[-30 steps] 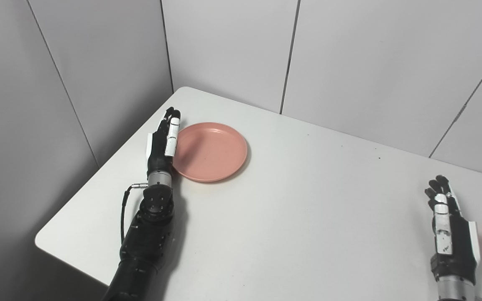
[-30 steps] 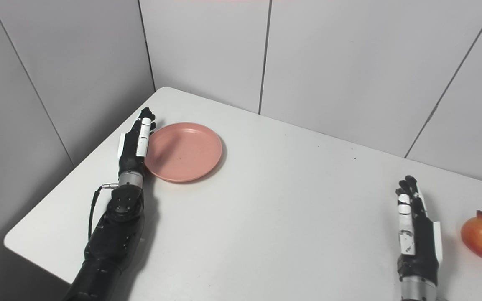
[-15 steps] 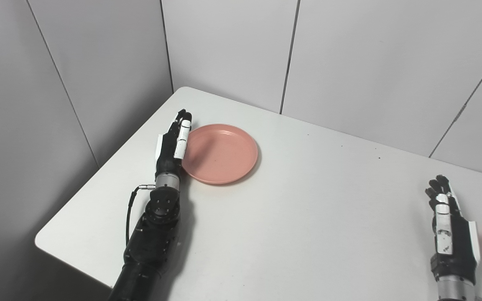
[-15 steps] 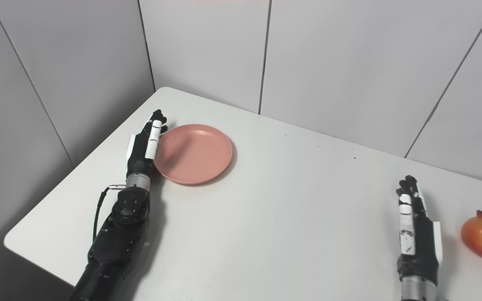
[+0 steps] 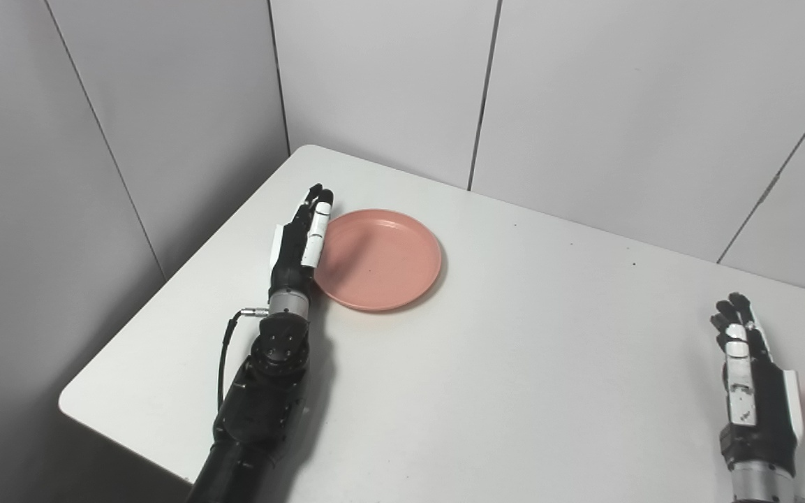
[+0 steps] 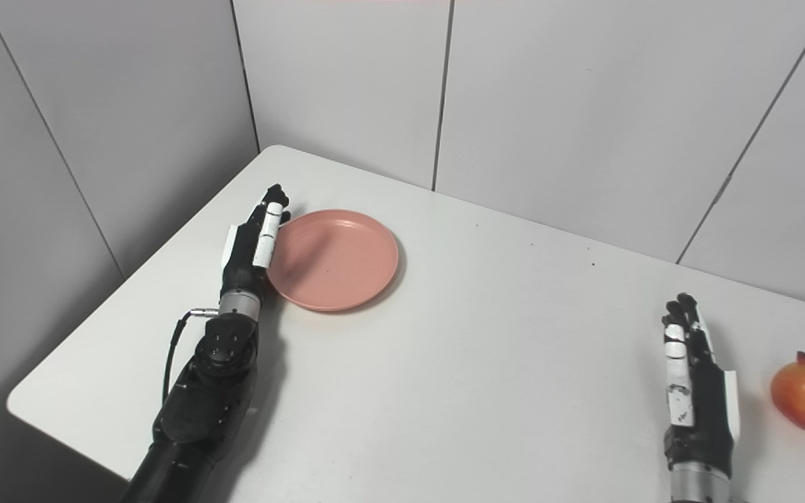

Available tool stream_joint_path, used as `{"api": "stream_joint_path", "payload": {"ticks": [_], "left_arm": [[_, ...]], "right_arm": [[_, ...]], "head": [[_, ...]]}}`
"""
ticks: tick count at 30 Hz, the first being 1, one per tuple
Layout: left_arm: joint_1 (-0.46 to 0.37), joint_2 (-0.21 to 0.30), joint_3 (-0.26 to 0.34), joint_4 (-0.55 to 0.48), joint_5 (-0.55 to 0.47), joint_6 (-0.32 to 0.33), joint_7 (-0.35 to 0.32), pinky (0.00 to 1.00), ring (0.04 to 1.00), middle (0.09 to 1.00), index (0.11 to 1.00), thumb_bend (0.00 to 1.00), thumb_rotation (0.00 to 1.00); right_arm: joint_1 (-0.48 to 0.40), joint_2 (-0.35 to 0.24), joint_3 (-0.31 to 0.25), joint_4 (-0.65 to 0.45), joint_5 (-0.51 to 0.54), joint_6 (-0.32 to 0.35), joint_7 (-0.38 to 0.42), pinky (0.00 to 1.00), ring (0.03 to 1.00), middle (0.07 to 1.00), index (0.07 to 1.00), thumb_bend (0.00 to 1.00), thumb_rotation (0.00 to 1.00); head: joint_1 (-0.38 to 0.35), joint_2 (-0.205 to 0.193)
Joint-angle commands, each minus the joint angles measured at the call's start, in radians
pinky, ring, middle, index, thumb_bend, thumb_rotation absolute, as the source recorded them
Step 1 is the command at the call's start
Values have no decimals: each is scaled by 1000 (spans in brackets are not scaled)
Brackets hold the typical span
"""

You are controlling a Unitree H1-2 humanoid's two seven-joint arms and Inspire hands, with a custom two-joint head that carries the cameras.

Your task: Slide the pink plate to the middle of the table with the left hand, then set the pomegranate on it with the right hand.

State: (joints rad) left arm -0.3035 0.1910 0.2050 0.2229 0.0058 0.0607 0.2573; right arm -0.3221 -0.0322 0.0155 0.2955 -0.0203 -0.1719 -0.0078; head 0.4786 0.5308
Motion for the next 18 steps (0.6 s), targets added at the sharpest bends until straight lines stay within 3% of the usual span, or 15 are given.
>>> {"api": "stream_joint_path", "payload": {"ticks": [1,18], "left_arm": [[-17,-1,-11,-33,18,9,-12,873,894,912,904,645,1000],[-22,-22,-50,-40,16,18,-31,870,893,903,892,638,1000]], "right_arm": [[33,1,-4,29,2,-21,1,974,922,920,922,475,942],[33,1,-5,30,5,-17,2,972,922,916,920,480,952]], "head": [[-2,1],[-1,2]]}}
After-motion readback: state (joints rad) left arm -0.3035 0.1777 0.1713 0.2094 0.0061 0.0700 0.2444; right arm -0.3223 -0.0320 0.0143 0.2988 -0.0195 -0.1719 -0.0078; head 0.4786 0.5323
